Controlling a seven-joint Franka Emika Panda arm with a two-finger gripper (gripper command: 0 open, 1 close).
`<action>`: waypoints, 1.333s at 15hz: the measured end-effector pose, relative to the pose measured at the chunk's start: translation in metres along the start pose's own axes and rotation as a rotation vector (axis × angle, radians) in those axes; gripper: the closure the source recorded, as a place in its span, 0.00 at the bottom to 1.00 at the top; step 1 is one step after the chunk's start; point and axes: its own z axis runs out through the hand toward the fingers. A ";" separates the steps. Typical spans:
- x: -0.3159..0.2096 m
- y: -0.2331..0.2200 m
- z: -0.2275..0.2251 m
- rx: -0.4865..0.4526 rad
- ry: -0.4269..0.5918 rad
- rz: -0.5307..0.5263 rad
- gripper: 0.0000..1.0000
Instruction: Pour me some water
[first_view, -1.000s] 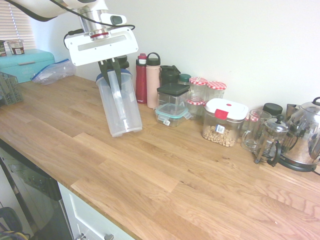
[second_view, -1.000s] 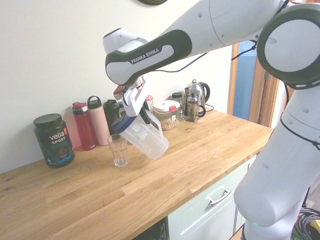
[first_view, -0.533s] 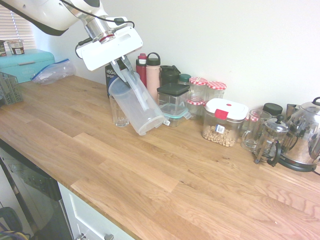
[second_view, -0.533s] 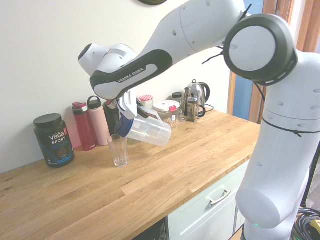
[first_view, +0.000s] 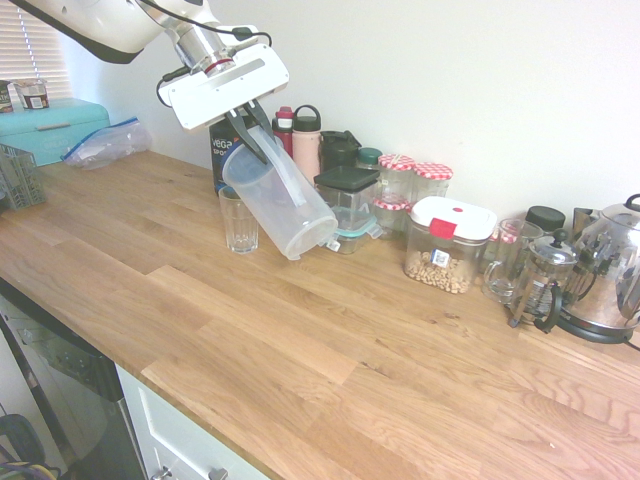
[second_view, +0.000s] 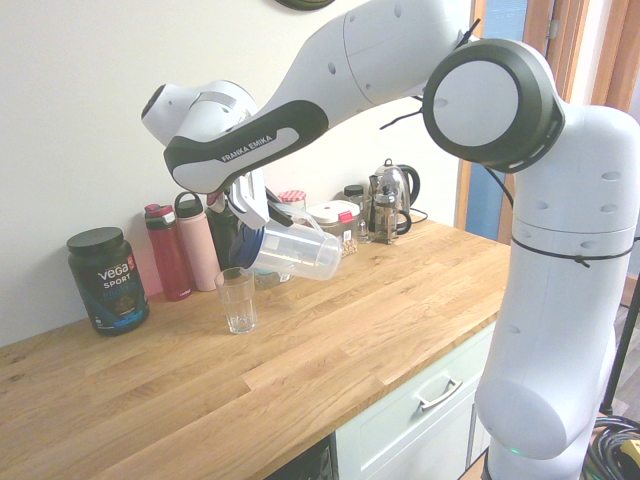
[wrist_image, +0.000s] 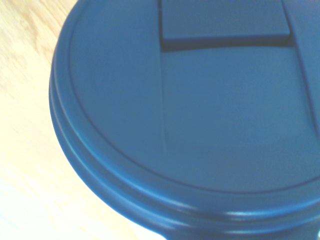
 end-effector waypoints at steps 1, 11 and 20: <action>0.000 0.000 0.000 0.000 -0.001 -0.004 1.00; -0.052 0.134 0.007 0.348 0.024 0.353 1.00; -0.148 0.147 0.103 0.510 0.018 0.830 1.00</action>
